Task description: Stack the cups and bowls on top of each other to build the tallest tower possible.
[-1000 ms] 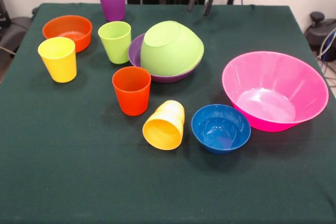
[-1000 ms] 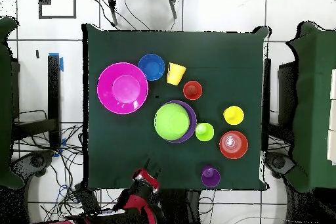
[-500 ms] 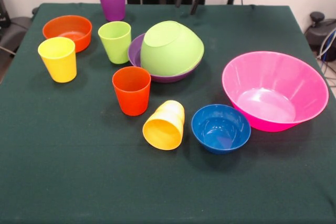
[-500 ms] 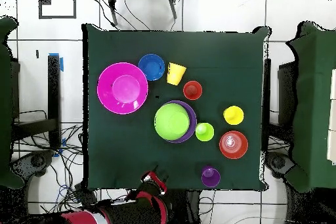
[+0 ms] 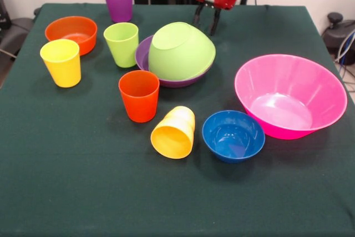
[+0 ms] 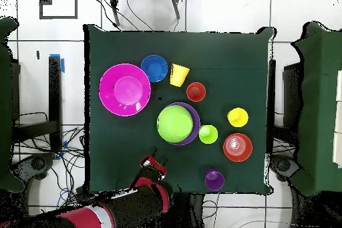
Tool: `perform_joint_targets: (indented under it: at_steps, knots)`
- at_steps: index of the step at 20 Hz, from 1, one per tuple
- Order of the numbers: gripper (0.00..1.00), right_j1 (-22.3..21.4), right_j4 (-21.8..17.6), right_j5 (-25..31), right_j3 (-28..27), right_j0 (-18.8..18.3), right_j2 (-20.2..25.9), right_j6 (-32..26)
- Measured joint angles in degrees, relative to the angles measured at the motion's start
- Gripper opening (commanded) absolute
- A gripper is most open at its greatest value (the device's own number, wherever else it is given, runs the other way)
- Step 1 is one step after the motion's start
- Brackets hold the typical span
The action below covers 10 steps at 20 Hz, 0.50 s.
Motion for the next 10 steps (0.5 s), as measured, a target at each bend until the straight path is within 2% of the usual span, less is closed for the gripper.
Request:
perform_joint_targets:
  at_steps: [7,10]
  knots:
    - [1.00,-1.7,0.2,4.1,-3.2,-0.4,0.2,0.0]
    - [1.00,-4.3,-0.7,8.2,-3.7,-1.7,1.1,0.0]
